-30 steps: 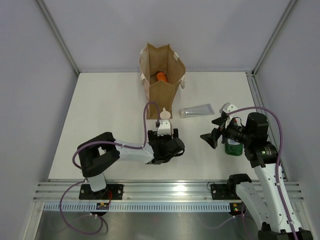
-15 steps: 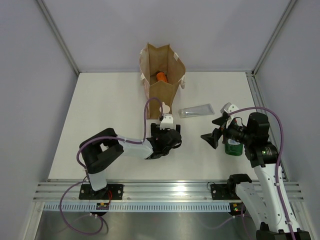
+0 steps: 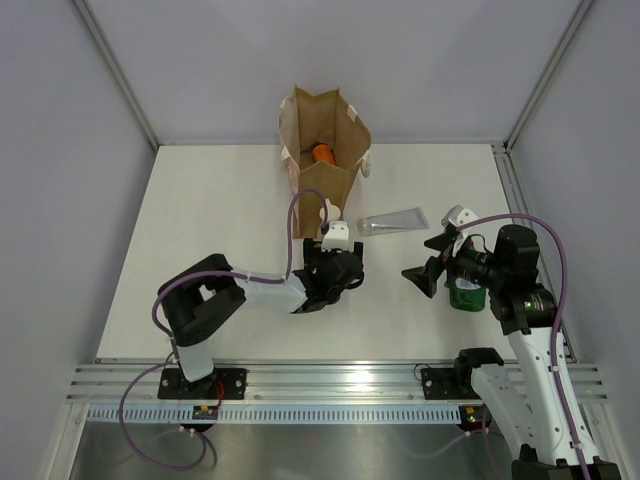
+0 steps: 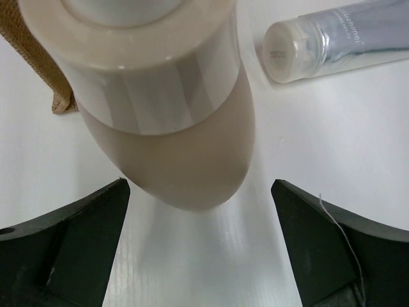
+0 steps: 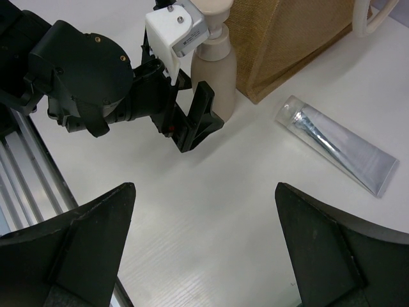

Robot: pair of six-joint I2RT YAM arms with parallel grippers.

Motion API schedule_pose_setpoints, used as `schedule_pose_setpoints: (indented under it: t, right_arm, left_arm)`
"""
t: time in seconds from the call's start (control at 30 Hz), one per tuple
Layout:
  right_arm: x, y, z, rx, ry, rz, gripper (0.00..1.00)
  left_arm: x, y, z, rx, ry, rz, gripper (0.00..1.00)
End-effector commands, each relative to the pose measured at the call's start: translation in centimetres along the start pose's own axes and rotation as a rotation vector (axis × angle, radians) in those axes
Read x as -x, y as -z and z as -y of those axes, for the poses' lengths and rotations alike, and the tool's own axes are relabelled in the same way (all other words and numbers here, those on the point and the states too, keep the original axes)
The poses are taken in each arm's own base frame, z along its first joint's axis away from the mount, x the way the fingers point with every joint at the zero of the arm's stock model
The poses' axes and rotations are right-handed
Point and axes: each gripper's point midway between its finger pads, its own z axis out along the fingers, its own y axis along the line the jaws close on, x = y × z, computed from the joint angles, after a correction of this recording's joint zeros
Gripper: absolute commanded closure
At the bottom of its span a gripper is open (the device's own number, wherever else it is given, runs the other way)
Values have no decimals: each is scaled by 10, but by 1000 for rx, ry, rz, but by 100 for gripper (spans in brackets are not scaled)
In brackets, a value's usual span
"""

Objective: Place the personal care products into the canvas bag

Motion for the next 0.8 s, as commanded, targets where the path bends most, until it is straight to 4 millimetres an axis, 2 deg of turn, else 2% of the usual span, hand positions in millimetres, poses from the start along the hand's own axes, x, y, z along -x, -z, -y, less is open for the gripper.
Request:
schedule_pose_setpoints:
  t: [0.0, 0.33, 0.4, 0.57, 0.77]
  right_arm:
    - [14, 4, -1, 5, 40, 33, 0]
    - [14, 4, -2, 11, 37, 34, 0]
    - [15, 4, -1, 8, 38, 36, 0]
    - [14, 4, -2, 14, 33, 34, 0]
    - [15, 5, -2, 15, 29, 35, 0]
  left_arm:
    - [31, 0, 5, 3, 96, 76, 1]
    - [41, 4, 3, -13, 183, 90, 1]
    - [34, 7, 2, -51, 177, 83, 1]
    - [33, 15, 1, -101, 185, 92, 1]
    - [37, 10, 2, -93, 124, 101, 1]
